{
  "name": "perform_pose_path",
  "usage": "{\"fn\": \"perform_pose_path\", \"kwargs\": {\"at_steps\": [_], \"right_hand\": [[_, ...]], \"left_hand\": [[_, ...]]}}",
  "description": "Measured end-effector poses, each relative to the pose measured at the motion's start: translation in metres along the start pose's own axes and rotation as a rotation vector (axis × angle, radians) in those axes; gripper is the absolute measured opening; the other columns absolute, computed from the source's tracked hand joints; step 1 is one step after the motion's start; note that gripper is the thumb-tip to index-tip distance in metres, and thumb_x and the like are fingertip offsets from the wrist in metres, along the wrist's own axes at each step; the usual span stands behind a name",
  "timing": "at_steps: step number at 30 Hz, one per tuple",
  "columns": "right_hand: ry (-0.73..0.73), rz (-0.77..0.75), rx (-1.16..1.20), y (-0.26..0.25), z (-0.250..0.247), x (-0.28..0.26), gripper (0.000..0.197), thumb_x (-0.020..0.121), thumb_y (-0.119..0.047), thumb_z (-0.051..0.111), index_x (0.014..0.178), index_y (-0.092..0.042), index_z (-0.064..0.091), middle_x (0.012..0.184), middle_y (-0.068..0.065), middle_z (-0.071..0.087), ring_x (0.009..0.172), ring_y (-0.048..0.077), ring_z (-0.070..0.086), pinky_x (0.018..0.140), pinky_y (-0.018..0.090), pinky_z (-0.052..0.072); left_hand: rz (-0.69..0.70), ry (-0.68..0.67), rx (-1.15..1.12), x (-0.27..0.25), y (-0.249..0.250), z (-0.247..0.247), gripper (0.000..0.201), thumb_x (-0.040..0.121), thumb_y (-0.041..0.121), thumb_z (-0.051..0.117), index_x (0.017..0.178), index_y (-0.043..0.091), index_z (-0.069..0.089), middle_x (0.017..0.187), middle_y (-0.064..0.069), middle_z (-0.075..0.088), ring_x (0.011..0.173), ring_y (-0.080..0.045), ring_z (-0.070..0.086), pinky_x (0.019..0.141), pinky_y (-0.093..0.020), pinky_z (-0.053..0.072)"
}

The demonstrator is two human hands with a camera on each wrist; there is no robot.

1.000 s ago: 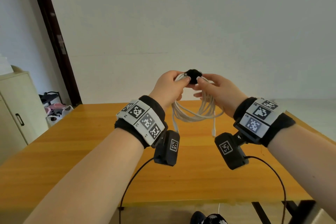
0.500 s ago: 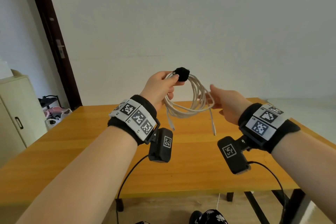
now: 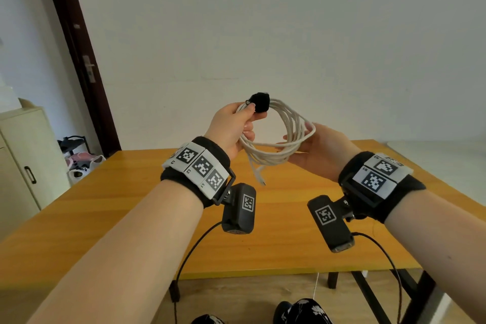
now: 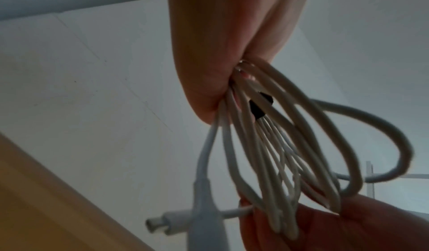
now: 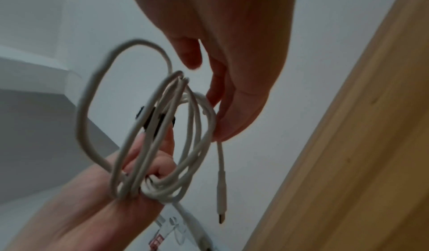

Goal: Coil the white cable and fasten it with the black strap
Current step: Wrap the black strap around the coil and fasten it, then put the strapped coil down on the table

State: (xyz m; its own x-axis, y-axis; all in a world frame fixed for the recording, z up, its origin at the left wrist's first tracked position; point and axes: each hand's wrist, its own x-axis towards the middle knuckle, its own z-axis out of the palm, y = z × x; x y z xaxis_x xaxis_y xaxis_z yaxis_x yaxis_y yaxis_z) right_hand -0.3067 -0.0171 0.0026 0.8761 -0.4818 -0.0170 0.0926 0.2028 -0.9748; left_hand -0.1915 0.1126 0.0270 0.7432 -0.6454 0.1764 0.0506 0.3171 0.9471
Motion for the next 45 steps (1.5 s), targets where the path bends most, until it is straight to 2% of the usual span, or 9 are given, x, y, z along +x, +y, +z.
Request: {"fn": "perform_pose_path", "kwargs": {"at_steps": [2,5,12,17,20,27,33,37,45], "right_hand": [[-0.015,0.059,0.204,0.002,-0.003,0.002,0.048,0.092,-0.045,0.047,0.096,0.001,0.058,0.085,0.014,0.066,0.098,0.031,0.063,0.085,0.036,0.054],[-0.040,0.089,0.223,0.001,-0.002,0.000,0.069,0.070,-0.057,0.063,0.106,0.001,0.056,0.099,0.019,0.065,0.104,0.035,0.062,0.093,0.047,0.050],[-0.027,0.005,0.160,0.009,-0.001,0.011,0.012,0.087,0.008,0.053,0.097,0.003,0.058,0.081,0.015,0.057,0.074,0.025,0.061,0.069,0.034,0.060],[0.076,0.014,0.348,0.016,-0.005,0.028,0.012,0.093,0.006,0.045,0.093,0.000,0.056,0.080,0.012,0.053,0.073,0.021,0.056,0.078,0.038,0.053],[0.140,0.026,0.449,0.018,-0.001,0.035,0.015,0.096,0.002,0.041,0.088,-0.002,0.053,0.079,0.010,0.051,0.072,0.019,0.053,0.073,0.036,0.050],[0.190,0.060,0.354,0.027,0.010,0.046,0.013,0.096,0.002,0.040,0.103,0.001,0.052,0.074,0.009,0.047,0.066,0.018,0.048,0.068,0.032,0.046],[0.201,0.111,0.276,0.033,0.012,0.052,0.014,0.093,0.008,0.041,0.088,-0.001,0.052,0.072,0.010,0.045,0.064,0.018,0.046,0.074,0.035,0.043],[0.202,0.126,0.163,0.032,0.013,0.055,0.016,0.092,0.009,0.041,0.083,-0.001,0.051,0.071,0.009,0.045,0.064,0.019,0.047,0.077,0.036,0.044],[0.234,0.003,-0.114,0.032,0.006,0.062,0.018,0.095,0.000,0.044,0.111,-0.006,0.051,0.082,0.009,0.051,0.076,0.020,0.054,0.081,0.040,0.052]], "left_hand": [[0.029,0.021,0.037,0.001,-0.001,0.000,0.012,0.098,0.013,0.044,0.101,0.008,0.055,0.088,-0.013,0.064,0.042,-0.005,0.029,0.045,-0.017,0.030],[0.070,0.062,0.104,0.003,-0.006,-0.002,0.017,0.099,0.013,0.043,0.111,0.006,0.054,0.088,-0.010,0.064,0.047,-0.007,0.031,0.048,-0.019,0.031],[-0.067,0.060,0.251,0.009,-0.017,-0.009,0.026,0.097,0.028,0.047,0.120,0.020,0.056,0.096,0.002,0.066,0.075,-0.011,0.052,0.067,-0.032,0.045],[-0.391,-0.058,0.298,0.010,-0.027,-0.018,0.024,0.089,0.036,0.060,0.080,0.014,0.055,0.100,-0.009,0.060,0.096,-0.026,0.060,0.086,-0.051,0.046],[-0.459,-0.115,0.249,0.012,-0.033,-0.022,0.024,0.088,0.034,0.062,0.089,0.010,0.058,0.107,-0.016,0.060,0.097,-0.031,0.062,0.085,-0.044,0.053],[-0.388,-0.020,-0.088,0.022,-0.038,-0.018,0.015,0.098,0.009,0.043,0.089,-0.002,0.048,0.095,-0.024,0.058,0.085,-0.034,0.061,0.066,-0.043,0.051],[-0.289,0.086,-0.337,0.031,-0.047,-0.017,0.015,0.094,-0.008,0.035,0.090,-0.002,0.048,0.097,-0.020,0.056,0.085,-0.030,0.060,0.088,-0.044,0.048],[-0.247,0.087,-0.424,0.032,-0.052,-0.015,0.015,0.093,-0.008,0.035,0.093,0.000,0.047,0.091,-0.016,0.056,0.077,-0.021,0.058,0.075,-0.039,0.051],[-0.236,-0.075,-0.177,0.031,-0.044,-0.019,0.024,0.090,-0.009,0.040,0.093,0.007,0.059,0.091,-0.013,0.049,0.082,-0.022,0.055,0.095,-0.041,0.047]]}}
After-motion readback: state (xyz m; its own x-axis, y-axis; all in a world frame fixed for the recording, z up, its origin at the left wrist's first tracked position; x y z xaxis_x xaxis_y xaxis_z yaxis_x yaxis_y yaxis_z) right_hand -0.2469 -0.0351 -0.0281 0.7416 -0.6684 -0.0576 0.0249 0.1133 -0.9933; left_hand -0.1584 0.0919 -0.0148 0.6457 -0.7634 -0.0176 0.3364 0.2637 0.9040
